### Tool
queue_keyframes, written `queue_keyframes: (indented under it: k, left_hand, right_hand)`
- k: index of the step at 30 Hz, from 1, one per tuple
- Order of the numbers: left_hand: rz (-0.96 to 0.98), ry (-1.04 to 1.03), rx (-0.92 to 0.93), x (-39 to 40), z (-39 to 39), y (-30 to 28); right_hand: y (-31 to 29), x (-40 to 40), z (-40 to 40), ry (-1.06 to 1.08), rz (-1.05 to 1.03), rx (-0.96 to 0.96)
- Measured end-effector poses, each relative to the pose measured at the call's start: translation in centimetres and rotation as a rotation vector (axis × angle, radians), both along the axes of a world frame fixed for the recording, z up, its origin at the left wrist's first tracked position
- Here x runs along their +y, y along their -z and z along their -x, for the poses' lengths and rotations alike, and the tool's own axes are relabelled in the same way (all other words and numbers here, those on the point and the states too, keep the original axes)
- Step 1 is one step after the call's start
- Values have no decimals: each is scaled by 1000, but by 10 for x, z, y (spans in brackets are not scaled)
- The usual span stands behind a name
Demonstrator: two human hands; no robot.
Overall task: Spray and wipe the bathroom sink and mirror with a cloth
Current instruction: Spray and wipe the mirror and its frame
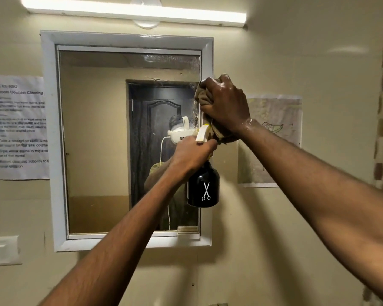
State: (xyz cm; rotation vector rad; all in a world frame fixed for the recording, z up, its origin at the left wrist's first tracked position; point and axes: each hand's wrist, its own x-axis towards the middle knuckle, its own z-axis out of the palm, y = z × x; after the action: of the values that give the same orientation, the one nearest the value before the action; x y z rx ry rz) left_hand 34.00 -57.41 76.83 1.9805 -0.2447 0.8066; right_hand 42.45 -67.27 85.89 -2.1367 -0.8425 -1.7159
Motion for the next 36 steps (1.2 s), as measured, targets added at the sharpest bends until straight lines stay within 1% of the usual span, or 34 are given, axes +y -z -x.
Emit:
queue_keyframes:
  k: [5,7,9,11,13,15,17,20,22,24,26,28,30,36]
  left_hand:
    - [11,-18,-11,-6,1,8]
    - [30,-12,-17,-8,5,10]
    - [27,-4,-10,-7,9,13]
    - [17,-18,3,-2,9,18]
    - [4,-29,20,2,9,25]
    - [-25,-26,42,3,10,31]
    - [-35,-37,43,3,11,35]
    - [-36,-73,2,-2,11,36]
    - [-40,-99,-12,-4,12,37]
    - [-28,-108,0,-5,14,36]
    - [-33,-108,16,-1,18,36]
    - [-56,-109,25,1,21,42]
    - [-73,-93,39,-1,23,51]
    - [-39,-101,36,-14,21,58]
  right_hand:
    - [-26,-6,3,-2,16,4]
    - [-36,-10,3,-11,54,13]
    - [-31,-22,1,-8,145,9]
    - [-7,-35,-4,-6,312,-11]
    - [18,-46,-5,-26,468,14]
    - [17,-49,-3,-33,512,44]
    - [-3,-40,3,-33,424,26]
    - [-35,-21,7,-47,151,17]
    - [-34,-8,3,-38,15,17]
    - [-13,-1,-3,-54,-55,16]
    - [19,2,-8,-99,-54,13]
    - [50,0,-8,-134,2,29]
    - [62,-4,-5,-137,53,50]
    - [11,-6,2,-108,23,57]
